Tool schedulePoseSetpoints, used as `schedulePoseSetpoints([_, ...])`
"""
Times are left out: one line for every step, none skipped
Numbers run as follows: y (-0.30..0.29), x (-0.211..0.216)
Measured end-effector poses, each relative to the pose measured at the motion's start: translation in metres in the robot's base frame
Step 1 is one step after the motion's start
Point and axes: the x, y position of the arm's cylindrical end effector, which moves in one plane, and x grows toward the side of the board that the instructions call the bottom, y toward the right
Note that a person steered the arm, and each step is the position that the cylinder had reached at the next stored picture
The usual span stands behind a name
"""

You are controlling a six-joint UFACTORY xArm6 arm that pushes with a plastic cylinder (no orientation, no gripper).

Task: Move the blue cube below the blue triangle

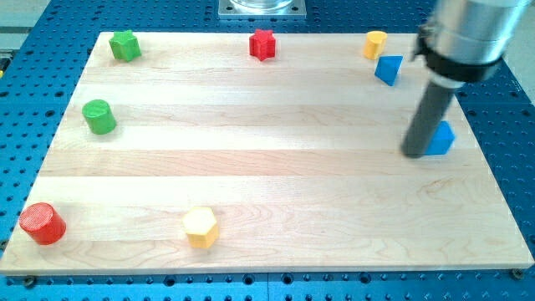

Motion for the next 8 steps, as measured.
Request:
schedulePoseSetpoints([0.0,0.013])
schedulePoseSetpoints([0.012,0.037])
schedulePoseSetpoints([0.05,0.017])
schedulePoseSetpoints([0.06,-0.006])
schedulePoseSetpoints([0.052,-0.035])
schedulePoseSetpoints([0.03,-0.075])
schedulePoseSetpoints([0.017,-0.086])
schedulePoseSetpoints([-0.008,-0.087])
